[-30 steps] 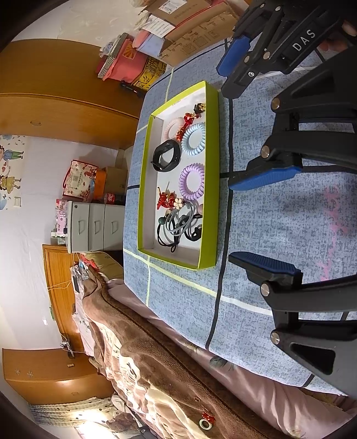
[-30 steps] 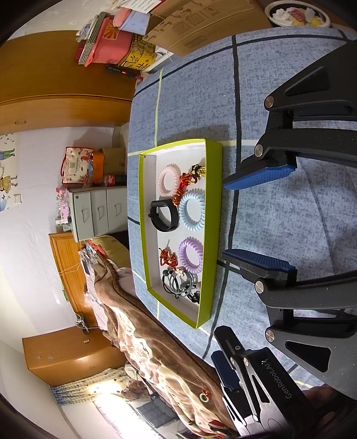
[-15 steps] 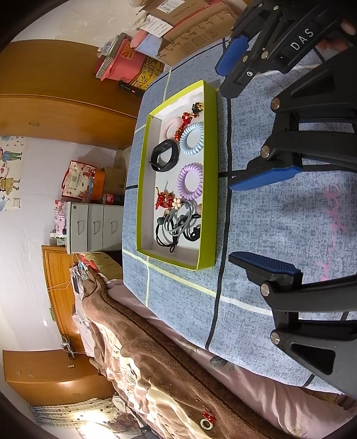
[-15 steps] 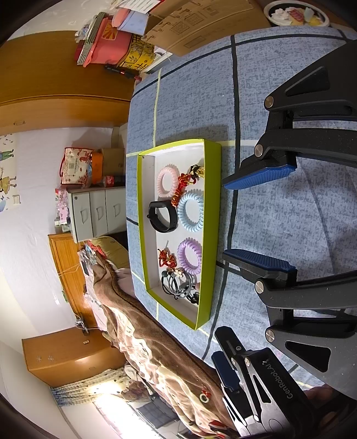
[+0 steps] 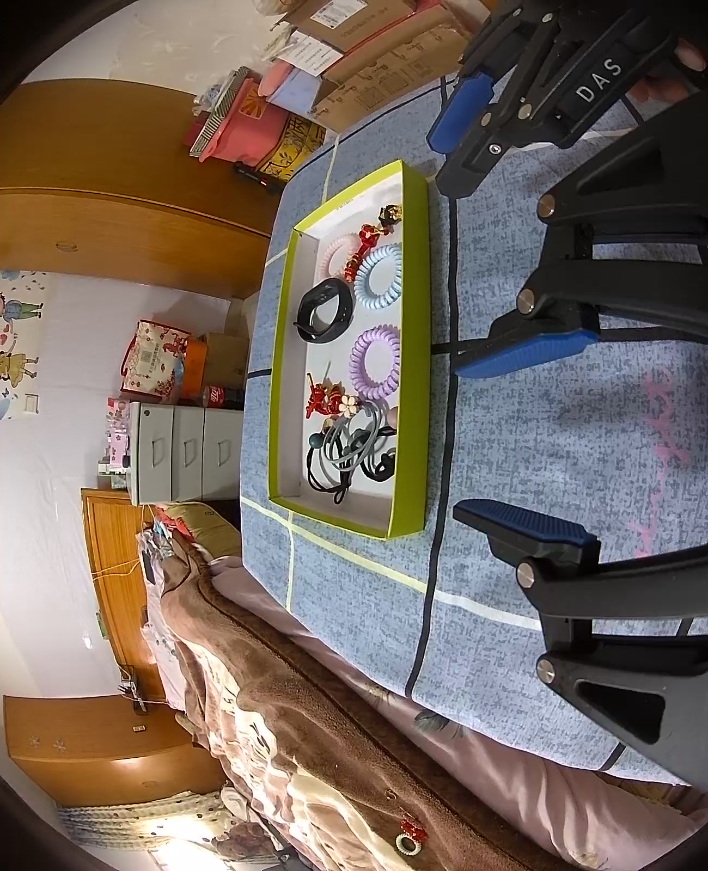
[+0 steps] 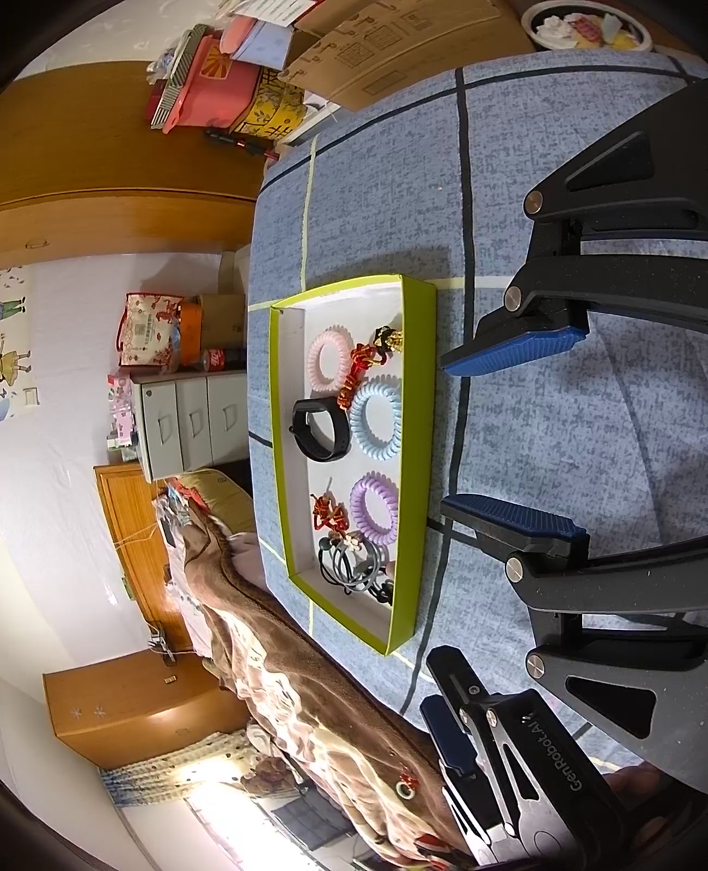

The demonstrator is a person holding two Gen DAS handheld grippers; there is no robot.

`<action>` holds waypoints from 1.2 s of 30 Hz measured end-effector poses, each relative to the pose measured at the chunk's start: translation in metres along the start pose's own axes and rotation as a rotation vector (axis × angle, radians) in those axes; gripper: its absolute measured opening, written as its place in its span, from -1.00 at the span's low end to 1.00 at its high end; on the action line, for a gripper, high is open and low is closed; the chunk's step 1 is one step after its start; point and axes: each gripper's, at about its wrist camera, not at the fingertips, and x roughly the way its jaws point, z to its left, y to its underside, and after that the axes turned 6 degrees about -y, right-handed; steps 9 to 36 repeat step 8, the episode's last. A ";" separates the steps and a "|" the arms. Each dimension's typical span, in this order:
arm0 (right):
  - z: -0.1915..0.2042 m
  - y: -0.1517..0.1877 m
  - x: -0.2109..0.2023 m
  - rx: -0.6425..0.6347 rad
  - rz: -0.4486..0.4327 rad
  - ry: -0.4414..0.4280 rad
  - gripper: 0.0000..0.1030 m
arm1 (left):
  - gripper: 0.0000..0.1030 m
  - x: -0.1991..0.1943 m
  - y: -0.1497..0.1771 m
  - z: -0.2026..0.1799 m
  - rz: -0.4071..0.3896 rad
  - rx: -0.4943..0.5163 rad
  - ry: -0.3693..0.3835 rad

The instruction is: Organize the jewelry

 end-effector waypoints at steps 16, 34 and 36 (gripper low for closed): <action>0.000 0.000 0.000 0.000 -0.001 -0.001 -0.10 | -0.06 -0.002 -0.001 0.001 -0.006 -0.008 -0.003; 0.000 0.000 0.000 0.000 -0.001 -0.001 -0.10 | -0.06 -0.002 -0.001 0.001 -0.006 -0.008 -0.003; 0.000 0.000 0.000 0.000 -0.001 -0.001 -0.10 | -0.06 -0.002 -0.001 0.001 -0.006 -0.008 -0.003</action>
